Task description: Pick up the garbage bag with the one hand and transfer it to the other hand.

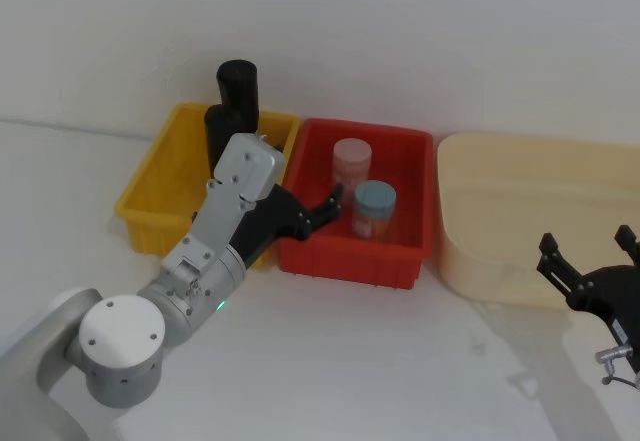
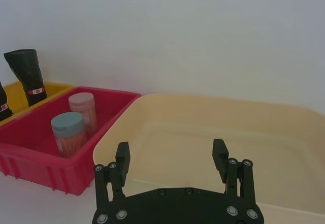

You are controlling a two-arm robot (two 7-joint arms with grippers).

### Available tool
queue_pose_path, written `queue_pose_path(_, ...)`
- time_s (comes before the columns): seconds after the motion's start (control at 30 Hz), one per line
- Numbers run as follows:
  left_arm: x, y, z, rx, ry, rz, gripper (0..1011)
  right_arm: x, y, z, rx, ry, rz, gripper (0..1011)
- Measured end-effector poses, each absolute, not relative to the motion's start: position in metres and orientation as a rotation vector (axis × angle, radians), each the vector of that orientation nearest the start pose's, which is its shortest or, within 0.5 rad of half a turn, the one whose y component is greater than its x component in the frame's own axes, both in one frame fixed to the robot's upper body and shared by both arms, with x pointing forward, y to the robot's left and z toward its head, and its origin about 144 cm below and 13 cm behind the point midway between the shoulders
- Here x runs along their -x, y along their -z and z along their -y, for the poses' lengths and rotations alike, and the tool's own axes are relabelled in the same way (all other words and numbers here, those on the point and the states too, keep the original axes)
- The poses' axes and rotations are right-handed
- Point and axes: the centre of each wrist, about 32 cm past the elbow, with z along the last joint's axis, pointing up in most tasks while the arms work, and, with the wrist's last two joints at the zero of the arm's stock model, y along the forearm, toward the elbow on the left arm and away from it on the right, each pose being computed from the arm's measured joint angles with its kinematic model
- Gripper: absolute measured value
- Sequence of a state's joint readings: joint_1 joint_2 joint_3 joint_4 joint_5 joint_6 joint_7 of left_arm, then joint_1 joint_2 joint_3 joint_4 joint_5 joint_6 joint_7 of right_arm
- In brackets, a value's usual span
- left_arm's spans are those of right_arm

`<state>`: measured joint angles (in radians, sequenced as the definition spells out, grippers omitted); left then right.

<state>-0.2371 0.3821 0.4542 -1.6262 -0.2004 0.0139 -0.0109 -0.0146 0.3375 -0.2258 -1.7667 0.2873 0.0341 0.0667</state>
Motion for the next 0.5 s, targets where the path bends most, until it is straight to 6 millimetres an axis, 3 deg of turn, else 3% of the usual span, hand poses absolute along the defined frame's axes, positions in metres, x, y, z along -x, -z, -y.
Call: queue_pose_path(0.5,-0.492,-1.2044,-0.1984,-0.061,-1.124,0.268,1002,-0.4433,-1.1887,0.2371,-0.026,1.229,0.075,1001)
